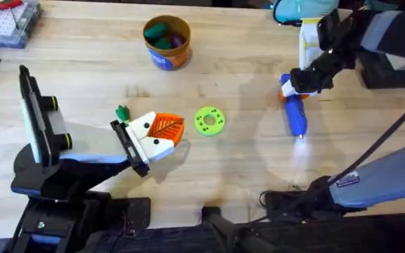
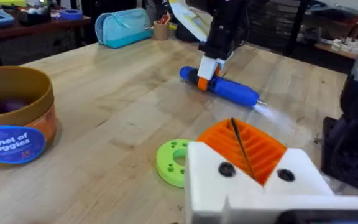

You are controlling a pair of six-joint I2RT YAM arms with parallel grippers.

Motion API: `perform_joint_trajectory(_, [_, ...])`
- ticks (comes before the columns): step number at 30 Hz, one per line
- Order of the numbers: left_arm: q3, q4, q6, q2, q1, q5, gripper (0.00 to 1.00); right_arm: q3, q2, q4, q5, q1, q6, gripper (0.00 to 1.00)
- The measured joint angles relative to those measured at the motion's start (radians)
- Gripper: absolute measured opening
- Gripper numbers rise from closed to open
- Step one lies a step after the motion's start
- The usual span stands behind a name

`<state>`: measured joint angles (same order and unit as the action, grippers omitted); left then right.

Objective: Pick up the gripper from the table and insert it into the empty holder that is missing its gripper. Then pick up a screw, insert it into the mounting hole, and use the screwdriver to tighten it. Finally, clean up the table by picking up the vegetable and placing it into the bucket.

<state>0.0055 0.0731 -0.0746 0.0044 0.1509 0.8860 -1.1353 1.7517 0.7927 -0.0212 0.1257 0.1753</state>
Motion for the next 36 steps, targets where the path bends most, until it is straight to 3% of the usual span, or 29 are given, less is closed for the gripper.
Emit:
perform_joint_trajectory(2, [0.0, 0.0, 0.0, 0.0, 0.0, 0.0, 0.004, 0.0, 0.0, 0.0, 0.003, 0.0, -0.003, 0.023])
perform_joint_trajectory(19, [0.0, 0.0, 0.0, 0.0, 0.0, 0.0, 0.004, -0.051, -0.015, 0.067, 0.028, 0.0, -0.003, 0.026])
perform_joint_trajectory(29, [0.0, 0.0, 0.0, 0.0, 0.0, 0.0, 0.004, -0.334, -0.163, 0.069, 0.117, -0.002, -0.003, 0.026])
perform_joint_trajectory(36, [0.0, 0.0, 0.0, 0.0, 0.0, 0.0, 0.004, -0.558, -0.187, 0.076, 0.222, -0.008, -0.003, 0.026])
